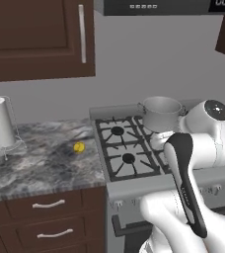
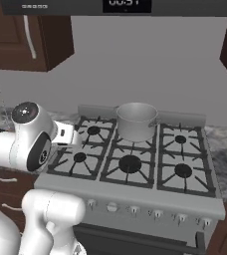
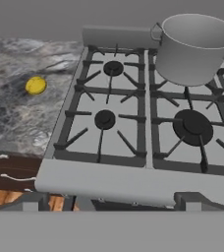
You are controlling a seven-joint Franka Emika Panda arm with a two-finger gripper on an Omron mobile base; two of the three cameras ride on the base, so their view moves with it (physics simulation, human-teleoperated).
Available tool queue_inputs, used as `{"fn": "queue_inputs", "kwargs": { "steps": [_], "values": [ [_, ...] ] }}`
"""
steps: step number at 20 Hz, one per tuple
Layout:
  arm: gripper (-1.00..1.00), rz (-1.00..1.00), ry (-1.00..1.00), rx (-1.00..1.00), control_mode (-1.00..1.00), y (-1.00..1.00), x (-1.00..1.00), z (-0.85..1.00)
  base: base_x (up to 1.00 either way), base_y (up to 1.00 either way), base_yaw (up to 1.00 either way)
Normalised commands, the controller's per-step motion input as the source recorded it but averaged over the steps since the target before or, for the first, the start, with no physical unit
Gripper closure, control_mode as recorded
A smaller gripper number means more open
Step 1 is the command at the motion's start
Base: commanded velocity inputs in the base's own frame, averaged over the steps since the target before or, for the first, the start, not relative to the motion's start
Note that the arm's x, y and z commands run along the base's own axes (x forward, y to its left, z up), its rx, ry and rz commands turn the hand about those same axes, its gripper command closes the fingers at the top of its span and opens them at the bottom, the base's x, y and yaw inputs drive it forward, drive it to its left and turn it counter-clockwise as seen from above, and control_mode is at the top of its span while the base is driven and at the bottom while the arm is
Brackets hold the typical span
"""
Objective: Turn on the burner for the pot on the stove. Wait thirty seconds for the pot to heat up. Then add the lemon to the pot.
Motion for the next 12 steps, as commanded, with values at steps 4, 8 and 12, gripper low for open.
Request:
{"fn": "queue_inputs", "kwargs": {
  "steps": [4,8,12],
  "values": [
    [-1.0,0.0,0.0,0.0,1.0,0.0,0.0,0.0,0.06,0.39,-0.01],
    [-1.0,0.0,0.0,0.0,1.0,0.0,0.0,0.0,0.09,0.28,-0.01],
    [-1.0,0.0,0.0,0.0,1.0,0.0,0.0,0.0,0.0,0.0,0.0]
  ]
}}
